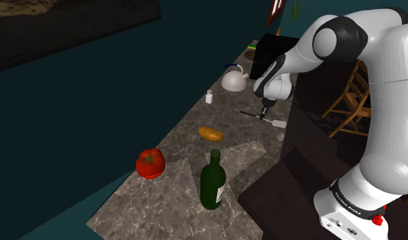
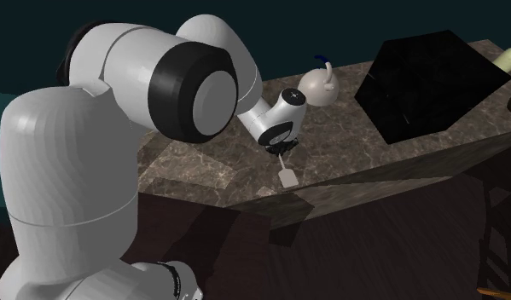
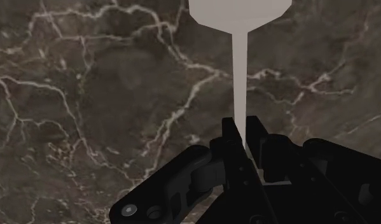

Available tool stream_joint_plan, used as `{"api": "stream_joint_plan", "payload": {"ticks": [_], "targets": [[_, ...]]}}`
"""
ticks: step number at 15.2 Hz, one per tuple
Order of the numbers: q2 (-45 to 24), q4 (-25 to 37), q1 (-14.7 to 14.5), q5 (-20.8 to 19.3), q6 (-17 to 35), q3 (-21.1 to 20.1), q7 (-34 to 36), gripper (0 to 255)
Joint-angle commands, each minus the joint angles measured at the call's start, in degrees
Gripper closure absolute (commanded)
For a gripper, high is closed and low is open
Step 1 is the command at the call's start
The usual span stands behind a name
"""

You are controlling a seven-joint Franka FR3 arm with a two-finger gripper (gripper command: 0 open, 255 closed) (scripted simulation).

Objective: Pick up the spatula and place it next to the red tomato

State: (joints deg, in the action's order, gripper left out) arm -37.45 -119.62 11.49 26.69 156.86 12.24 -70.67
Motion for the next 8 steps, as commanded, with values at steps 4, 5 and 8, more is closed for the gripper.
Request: {"api": "stream_joint_plan", "payload": {"ticks": [4,5,8], "targets": [[2.17,-0.85,-0.83,-0.89,-1.39,1.06,0.76,255],[2.89,-1.11,-1.11,-1.21,-1.87,1.42,1.03,255],[5.03,-1.81,-1.95,-2.23,-3.33,2.50,1.87,255]]}}
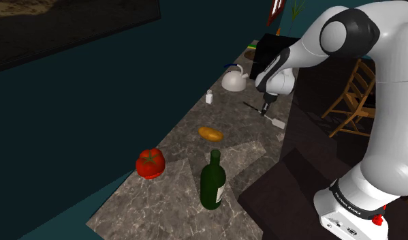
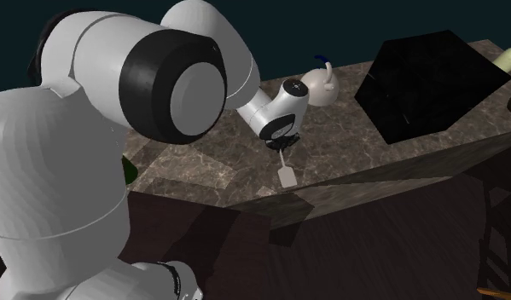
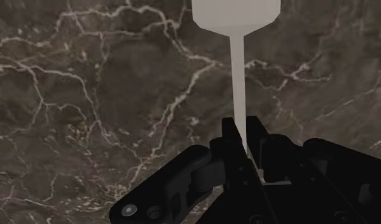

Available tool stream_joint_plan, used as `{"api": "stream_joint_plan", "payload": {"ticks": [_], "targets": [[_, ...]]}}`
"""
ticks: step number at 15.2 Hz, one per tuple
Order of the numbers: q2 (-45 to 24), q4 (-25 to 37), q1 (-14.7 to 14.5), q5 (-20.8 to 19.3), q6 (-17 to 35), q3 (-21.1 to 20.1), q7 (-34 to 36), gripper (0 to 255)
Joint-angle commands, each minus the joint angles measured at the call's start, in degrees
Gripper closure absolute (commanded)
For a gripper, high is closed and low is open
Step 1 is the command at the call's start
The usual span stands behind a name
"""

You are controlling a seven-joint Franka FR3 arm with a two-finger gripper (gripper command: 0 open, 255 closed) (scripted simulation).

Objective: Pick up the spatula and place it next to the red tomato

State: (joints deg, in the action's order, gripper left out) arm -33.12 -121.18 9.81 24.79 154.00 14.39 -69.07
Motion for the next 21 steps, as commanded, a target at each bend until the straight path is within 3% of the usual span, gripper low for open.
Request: {"api": "stream_joint_plan", "payload": {"ticks": [1,21], "targets": [[1.40,-0.47,-0.54,-0.69,-0.97,0.71,0.56,255],[14.55,-2.01,-5.07,-9.15,-11.99,6.85,7.01,255]]}}
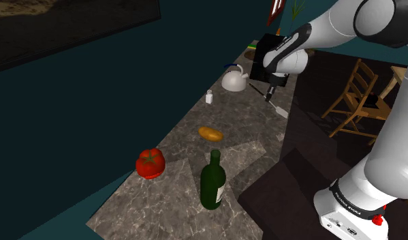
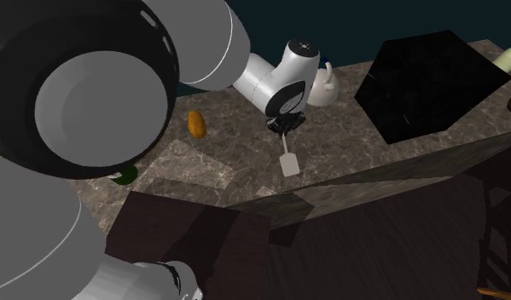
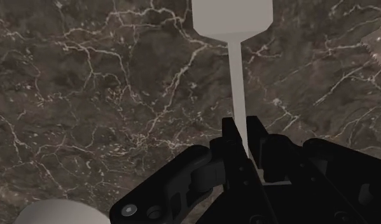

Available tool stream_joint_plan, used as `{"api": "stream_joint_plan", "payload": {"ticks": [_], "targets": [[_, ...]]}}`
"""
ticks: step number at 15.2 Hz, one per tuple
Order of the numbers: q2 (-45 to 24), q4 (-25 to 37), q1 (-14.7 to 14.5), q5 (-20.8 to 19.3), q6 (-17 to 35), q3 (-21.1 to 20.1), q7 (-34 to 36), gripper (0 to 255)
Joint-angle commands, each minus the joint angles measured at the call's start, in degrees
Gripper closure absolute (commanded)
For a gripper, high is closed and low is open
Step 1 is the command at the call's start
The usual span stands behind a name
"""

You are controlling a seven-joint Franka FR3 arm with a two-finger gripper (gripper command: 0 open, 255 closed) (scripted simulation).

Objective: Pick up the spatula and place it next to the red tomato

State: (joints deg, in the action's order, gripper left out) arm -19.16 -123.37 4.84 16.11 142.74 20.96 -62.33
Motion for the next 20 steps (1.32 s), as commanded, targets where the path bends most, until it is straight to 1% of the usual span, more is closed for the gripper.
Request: {"api": "stream_joint_plan", "payload": {"ticks": [1,6,13,20], "targets": [[1.18,0.24,-0.27,-0.91,-1.34,0.50,0.59,255],[3.58,0.62,-0.84,-2.67,-3.88,1.31,1.90,255],[9.87,-7.94,-8.07,-6.60,-0.25,-0.64,13.13,255],[13.93,-13.27,-14.48,-9.94,1.97,-4.13,25.30,255]]}}
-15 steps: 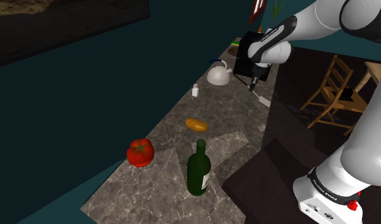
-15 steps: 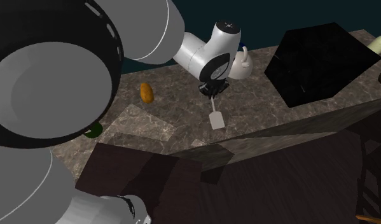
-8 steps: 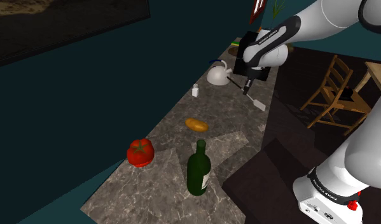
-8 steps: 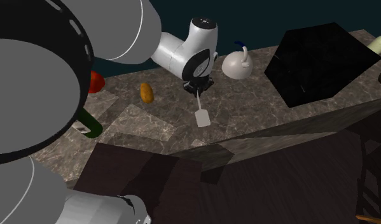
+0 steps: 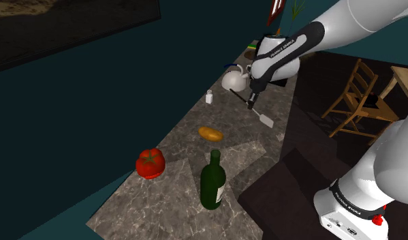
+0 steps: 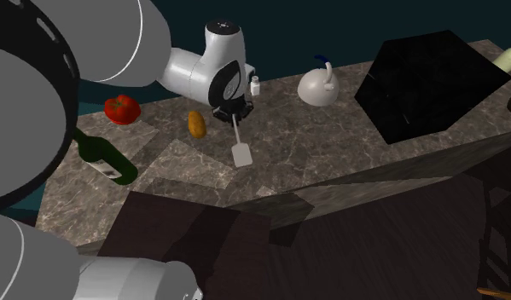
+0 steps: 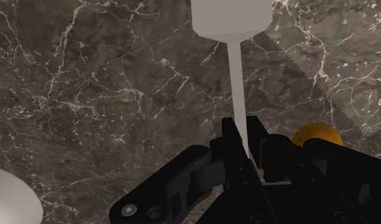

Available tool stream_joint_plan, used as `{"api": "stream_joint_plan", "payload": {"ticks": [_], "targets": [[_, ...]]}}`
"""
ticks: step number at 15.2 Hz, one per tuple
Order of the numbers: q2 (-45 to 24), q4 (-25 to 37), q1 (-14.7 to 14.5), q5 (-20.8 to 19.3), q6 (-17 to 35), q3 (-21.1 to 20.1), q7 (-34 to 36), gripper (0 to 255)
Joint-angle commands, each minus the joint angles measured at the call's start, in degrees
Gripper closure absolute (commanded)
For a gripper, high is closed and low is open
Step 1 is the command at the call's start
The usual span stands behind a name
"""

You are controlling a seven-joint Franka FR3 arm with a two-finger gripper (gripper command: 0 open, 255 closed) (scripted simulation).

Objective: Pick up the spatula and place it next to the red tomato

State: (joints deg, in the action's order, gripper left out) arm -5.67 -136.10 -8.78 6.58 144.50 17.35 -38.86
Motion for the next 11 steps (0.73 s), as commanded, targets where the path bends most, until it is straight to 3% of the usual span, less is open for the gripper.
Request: {"api": "stream_joint_plan", "payload": {"ticks": [1,11], "targets": [[0.82,-1.03,-1.74,-0.81,0.42,-1.12,3.59,255],[1.69,-2.15,-10.19,-3.52,1.30,-7.71,20.74,255]]}}
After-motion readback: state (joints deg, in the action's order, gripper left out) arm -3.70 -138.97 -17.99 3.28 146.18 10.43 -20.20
